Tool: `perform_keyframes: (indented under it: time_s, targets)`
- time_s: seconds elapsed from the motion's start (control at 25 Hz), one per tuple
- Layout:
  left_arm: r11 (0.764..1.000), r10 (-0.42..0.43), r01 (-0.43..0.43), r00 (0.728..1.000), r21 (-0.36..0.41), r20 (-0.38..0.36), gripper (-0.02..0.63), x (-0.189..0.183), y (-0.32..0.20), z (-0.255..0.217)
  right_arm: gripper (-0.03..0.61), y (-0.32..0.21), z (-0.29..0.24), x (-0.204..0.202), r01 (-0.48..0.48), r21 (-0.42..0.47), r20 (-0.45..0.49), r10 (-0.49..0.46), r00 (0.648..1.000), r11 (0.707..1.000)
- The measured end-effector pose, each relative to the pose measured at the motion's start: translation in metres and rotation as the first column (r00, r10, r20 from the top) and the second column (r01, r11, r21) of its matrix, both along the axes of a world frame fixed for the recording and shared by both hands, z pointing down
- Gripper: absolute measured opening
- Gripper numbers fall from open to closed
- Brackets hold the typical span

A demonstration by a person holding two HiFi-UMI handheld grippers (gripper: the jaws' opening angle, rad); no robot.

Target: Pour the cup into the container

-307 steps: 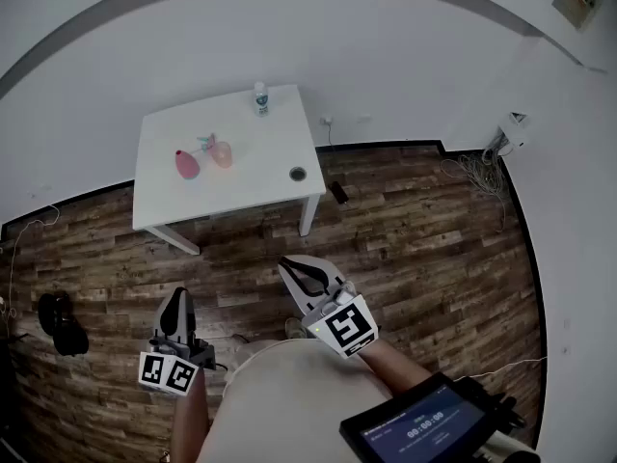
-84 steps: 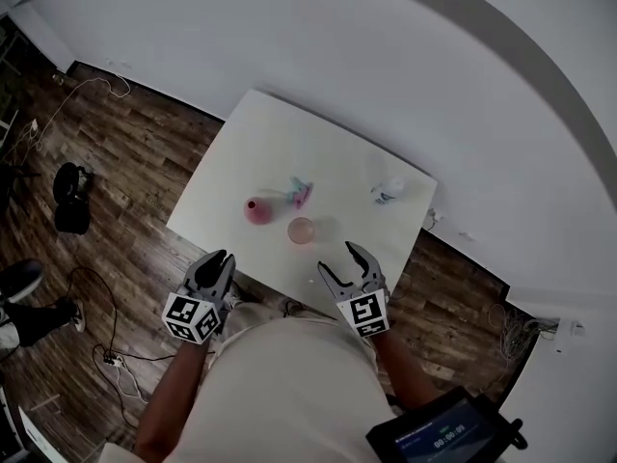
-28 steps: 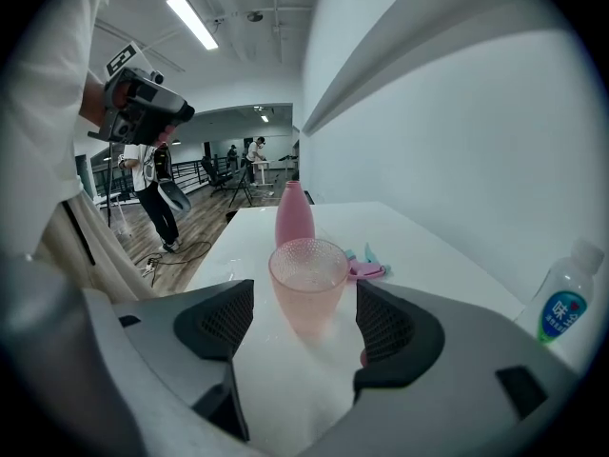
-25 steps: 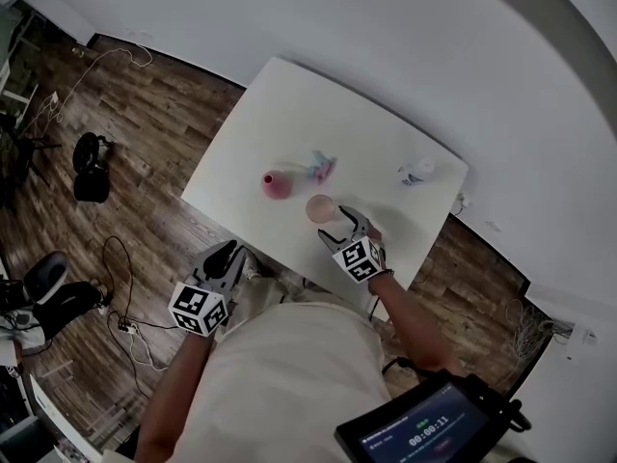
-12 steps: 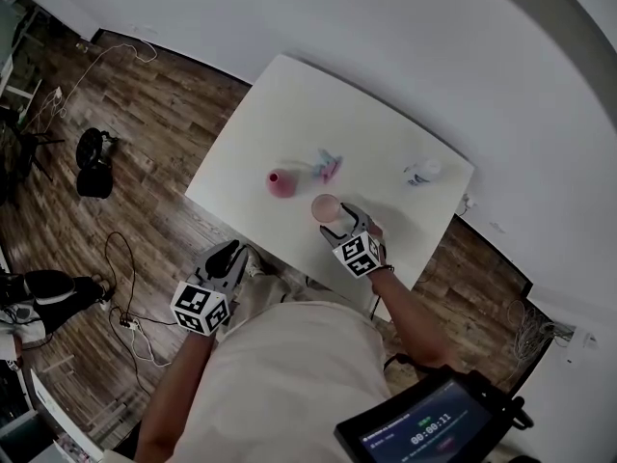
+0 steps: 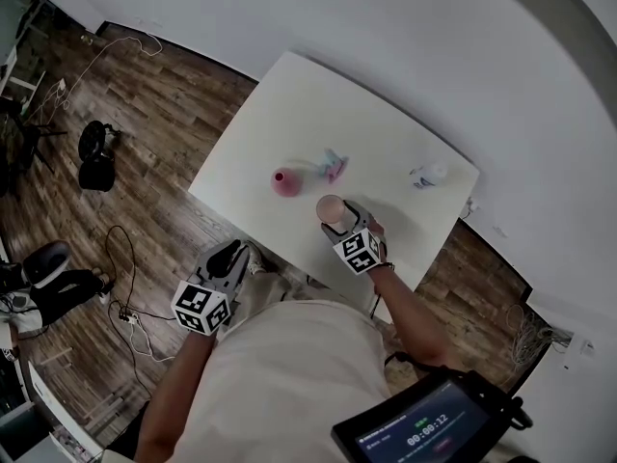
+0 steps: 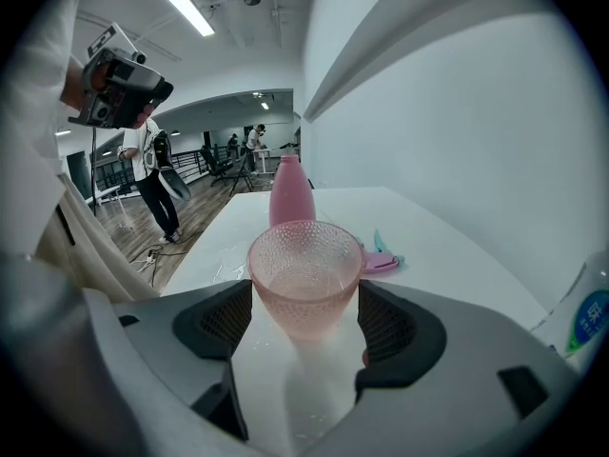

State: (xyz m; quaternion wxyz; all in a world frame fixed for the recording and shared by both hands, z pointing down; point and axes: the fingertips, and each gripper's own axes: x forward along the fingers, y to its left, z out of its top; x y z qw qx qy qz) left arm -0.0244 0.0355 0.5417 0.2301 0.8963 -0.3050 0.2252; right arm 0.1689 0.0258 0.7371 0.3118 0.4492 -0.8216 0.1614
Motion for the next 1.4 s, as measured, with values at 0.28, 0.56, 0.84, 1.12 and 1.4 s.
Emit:
perform_keyframes:
  time_s: [0.28,0.56,0.84,1.12,1.4]
  targets:
    - [1.000,-0.010,0.010,1.000,-0.004,0.004,0.074,-0.004,-0.003,0.001,0.334,-0.006,0.003,-0.003,0.010,0.001,0.005,-0.010,1.000,1.000]
    - [1.000,-0.026,0.026,1.000,-0.013,0.014,0.074,-0.009,-0.007,0.005,0.356,-0.014,0.004,-0.007,0.020,0.005,0.035,-0.020,0.999,1.000]
    - [0.999,-0.037,0.038,0.999,-0.015,0.016,0.074,-0.017,-0.009,0.006,0.357,-0.021,0.004,-0.015,0.021,0.017,0.034,-0.022,0.999,1.000]
    - [0.998,-0.053,0.053,0.998,-0.015,0.021,0.074,-0.022,-0.011,0.006,0.382,-0.025,0.007,-0.019,0.027,0.019,0.042,-0.028,0.999,0.999]
    - [0.997,-0.068,0.069,0.997,-0.021,0.025,0.074,-0.027,-0.010,0.007,0.380,-0.030,0.010,-0.021,0.013,0.031,0.039,-0.014,0.999,0.999]
